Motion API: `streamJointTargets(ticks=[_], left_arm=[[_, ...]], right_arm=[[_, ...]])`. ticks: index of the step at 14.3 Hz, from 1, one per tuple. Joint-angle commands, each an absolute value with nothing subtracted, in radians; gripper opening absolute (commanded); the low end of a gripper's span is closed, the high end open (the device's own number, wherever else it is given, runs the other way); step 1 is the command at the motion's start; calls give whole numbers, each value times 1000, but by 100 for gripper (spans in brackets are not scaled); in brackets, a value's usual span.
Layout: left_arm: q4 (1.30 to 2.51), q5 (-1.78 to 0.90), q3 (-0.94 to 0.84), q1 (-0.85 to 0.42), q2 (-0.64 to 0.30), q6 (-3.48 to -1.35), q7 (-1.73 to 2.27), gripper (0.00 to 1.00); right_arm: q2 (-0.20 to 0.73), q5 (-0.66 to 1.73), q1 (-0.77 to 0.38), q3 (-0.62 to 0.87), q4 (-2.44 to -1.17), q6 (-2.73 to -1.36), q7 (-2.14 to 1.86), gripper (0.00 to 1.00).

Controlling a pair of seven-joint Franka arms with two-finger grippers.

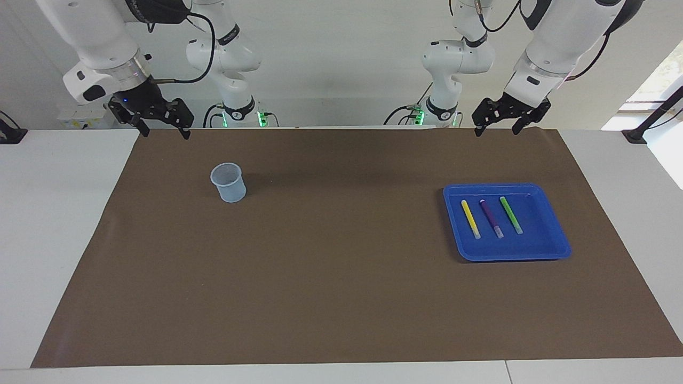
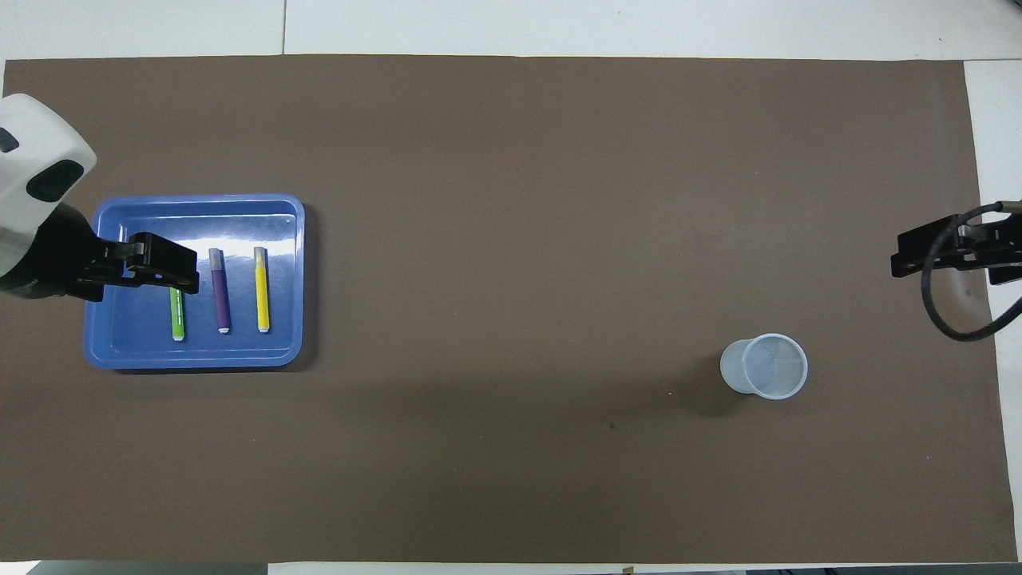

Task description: Transfer and insert pens with both arms

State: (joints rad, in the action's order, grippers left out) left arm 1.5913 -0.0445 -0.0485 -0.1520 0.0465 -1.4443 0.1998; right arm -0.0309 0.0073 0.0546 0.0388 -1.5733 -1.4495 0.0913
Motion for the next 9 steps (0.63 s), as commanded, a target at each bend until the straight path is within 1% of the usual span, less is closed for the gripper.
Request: streamJointTargets(ticks=[1,4,9], left_arm=[[1563,-43,-40,-153,35,-1425,181,100],[1562,-43,-40,-152,35,-1427,179,100],[1565,-48,-40,-153,35,-1430,179,100]], right_arm=[[-49,14,60,49,-1582,-1437,66,100],[-49,15,61,48,-1582,-1434,66,100],[-49,14,43,54,-1585,-1470,78,100]])
